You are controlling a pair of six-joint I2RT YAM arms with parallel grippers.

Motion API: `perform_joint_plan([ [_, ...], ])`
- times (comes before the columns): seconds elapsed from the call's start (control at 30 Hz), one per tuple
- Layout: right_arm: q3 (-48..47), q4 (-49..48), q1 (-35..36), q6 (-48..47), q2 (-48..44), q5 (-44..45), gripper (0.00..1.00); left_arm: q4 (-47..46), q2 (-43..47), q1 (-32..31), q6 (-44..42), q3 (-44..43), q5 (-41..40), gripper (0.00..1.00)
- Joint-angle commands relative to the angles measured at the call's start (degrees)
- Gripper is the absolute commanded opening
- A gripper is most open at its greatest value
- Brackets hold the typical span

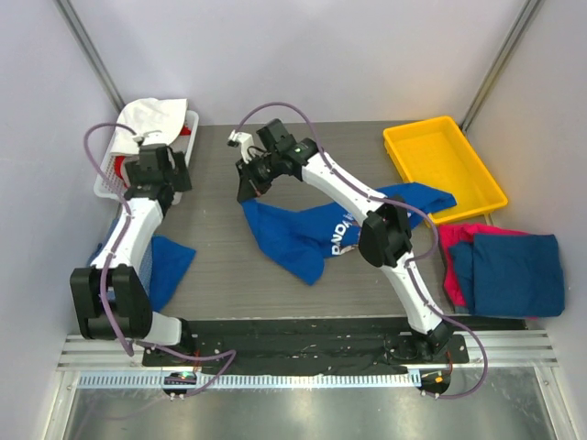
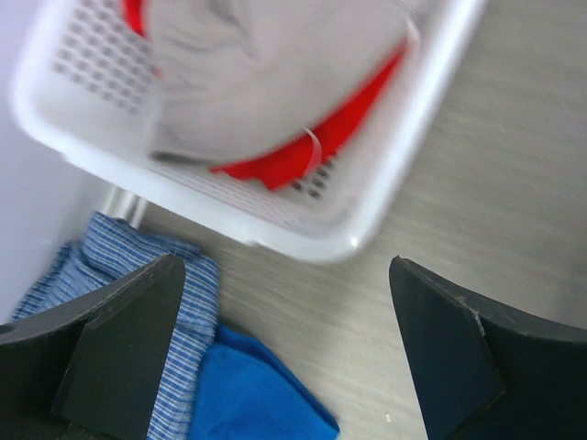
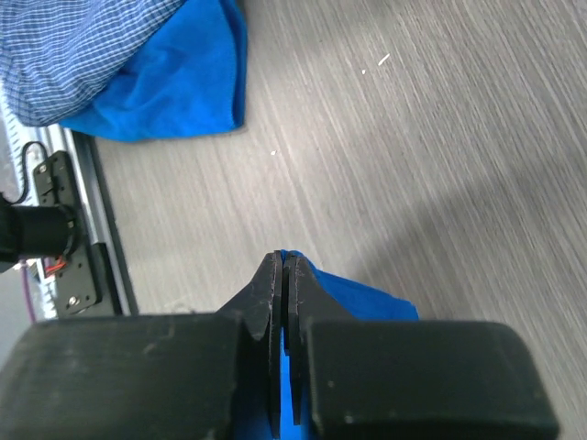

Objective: Fold and stack the t-shirts
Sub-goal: Move the tshirt to the center of the board

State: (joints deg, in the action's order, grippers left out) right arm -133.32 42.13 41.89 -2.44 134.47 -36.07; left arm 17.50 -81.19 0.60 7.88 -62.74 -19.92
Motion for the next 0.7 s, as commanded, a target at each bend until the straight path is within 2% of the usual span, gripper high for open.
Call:
perform_joint_plan([
  [0.0, -5.64, -4.41, 1.00, 0.86, 0.52, 0.48, 0.01, 0.17, -1.69, 4.32, 3.90, -5.54, 0.40, 1.00],
  [0.27, -2.21, -8.82, 5.13, -2.83, -0.79, 2.14, 0.01, 0.17, -2.39, 4.41, 1.88, -5.03, 3.40, 1.00],
  [0.3, -1.86, -8.91, 5.48, -3.53, -1.40, 3.02, 0.04, 0.26, -2.40, 4.50, 1.53, -5.02, 3.57, 1.00],
  [0.33, -0.99, -8.91, 5.75, -4.67, -1.76, 3.72, 0.09, 0.34, -2.48, 4.50, 1.00, -4.94, 3.57, 1.00],
  [0.37, -0.37, -8.91, 5.83, -4.94, -2.19, 4.51, 0.28, 0.35, -2.40, 4.50, 0.74, -4.67, 3.57, 1.00],
  [0.4, 0.16, -8.91, 5.92, -5.29, -2.90, 4.78, 0.36, 0.35, -2.31, 4.41, 0.47, -4.50, 3.75, 1.00],
  [0.43, 1.38, -8.91, 5.92, -5.91, -3.34, 5.31, 0.49, 0.43, -2.05, 4.50, 0.21, -4.32, 3.92, 0.99],
  [0.57, 4.29, -7.86, 6.27, -7.75, -5.54, 9.25, 0.61, 0.08, -1.87, 4.50, 0.12, -3.53, 4.54, 1.00],
  [0.63, 4.56, -7.24, 6.36, -8.20, -6.67, 10.84, 0.71, 0.17, -1.96, 4.50, 0.21, -3.53, 5.15, 1.00],
  [0.67, 4.73, -6.63, 6.28, -8.63, -7.12, 11.89, 0.72, 0.08, -1.87, 4.50, 0.55, -3.62, 6.03, 1.00],
])
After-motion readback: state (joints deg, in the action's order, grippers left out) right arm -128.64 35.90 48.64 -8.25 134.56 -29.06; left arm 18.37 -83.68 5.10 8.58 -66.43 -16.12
